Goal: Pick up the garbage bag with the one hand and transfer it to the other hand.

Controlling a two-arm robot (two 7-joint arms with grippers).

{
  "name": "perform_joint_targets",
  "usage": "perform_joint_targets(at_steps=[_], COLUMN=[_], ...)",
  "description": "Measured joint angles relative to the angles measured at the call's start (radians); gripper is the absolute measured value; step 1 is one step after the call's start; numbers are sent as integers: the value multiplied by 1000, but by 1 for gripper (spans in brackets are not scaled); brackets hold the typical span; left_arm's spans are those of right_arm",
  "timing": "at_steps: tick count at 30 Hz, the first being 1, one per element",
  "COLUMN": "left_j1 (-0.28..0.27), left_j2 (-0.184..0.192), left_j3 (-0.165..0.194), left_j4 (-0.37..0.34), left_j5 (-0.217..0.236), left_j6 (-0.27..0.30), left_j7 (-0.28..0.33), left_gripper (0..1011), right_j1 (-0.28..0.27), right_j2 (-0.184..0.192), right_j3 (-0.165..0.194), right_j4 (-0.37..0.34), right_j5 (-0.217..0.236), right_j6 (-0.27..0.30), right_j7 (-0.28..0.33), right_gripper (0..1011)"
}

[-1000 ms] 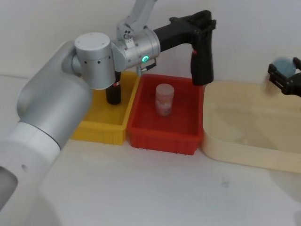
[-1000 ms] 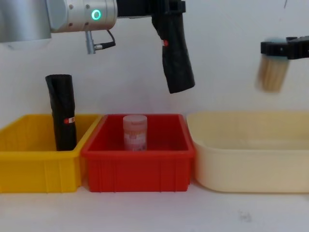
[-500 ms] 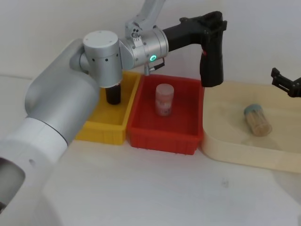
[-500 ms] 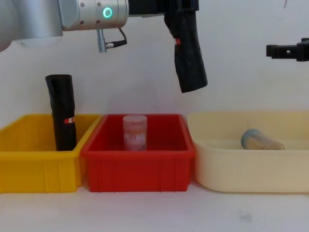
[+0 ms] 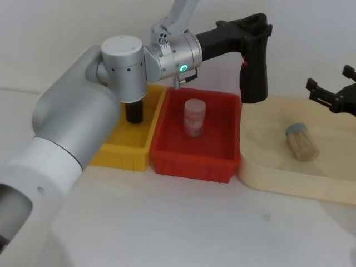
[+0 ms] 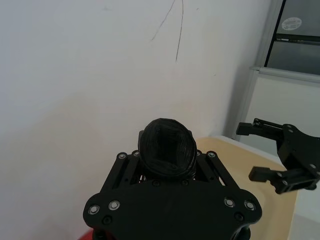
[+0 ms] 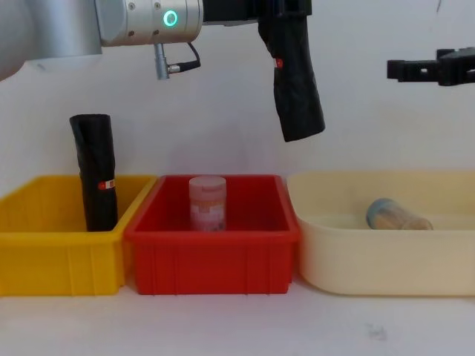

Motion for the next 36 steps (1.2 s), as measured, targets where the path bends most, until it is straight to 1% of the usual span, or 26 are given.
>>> perform_joint_targets(at_steps=[1, 3, 4, 8, 10, 13, 14, 16, 17, 20, 22, 23, 24, 29, 36], left_j1=[0, -1, -1, -2, -2, -2, -2, -2, -2, -3, -3, -3, -3, -3, -3], left_j2=[0, -1, -1, -1, -2, -2, -2, -2, -2, -2, -3, -3, -3, -3, -3], left_j3=[0, 1, 1, 1, 2, 2, 2, 2, 2, 2, 2, 2, 2, 2, 2], left_j4=[1, 1, 2, 2, 3, 3, 3, 4, 4, 4, 4, 4, 4, 5, 5], left_j5=[0, 0, -1, -1, -1, -1, -1, -2, -2, -2, -2, -2, -2, -2, -2], left_j6=[0, 0, 0, 0, 0, 0, 0, 0, 0, 0, 0, 0, 0, 0, 0], left_j7=[0, -1, -1, -2, -2, -3, -3, -3, -3, -3, -4, -4, -4, -4, -4], left_gripper=[363, 363, 363, 363, 363, 363, 363, 363, 363, 363, 363, 363, 363, 363, 363], right_j1=[7, 17, 25, 49, 79, 103, 126, 144, 166, 191, 220, 220, 236, 276, 313], right_j2=[0, 0, 0, -2, -7, -13, -19, -26, -34, -45, -57, -57, -65, -86, -108], right_j3=[-4, -11, -17, -33, -54, -72, -86, -99, -114, -130, -150, -150, -159, -185, -205], right_j4=[5, 12, 18, 39, 64, 88, 108, 127, 149, 176, 208, 208, 225, 273, 316], right_j5=[4, 7, 10, 15, 16, 14, 13, 9, 4, -2, -11, -11, -16, -32, -54], right_j6=[-5, -10, -15, -23, -31, -35, -37, -38, -39, -39, -39, -39, -39, -37, -30], right_j7=[20, 37, 58, 96, 137, 167, 188, 204, 221, 239, 255, 255, 260, 263, 254], right_gripper=[1000, 1000, 1000, 1000, 1000, 1000, 1000, 1000, 1000, 1000, 1000, 1000, 1000, 1000, 1000])
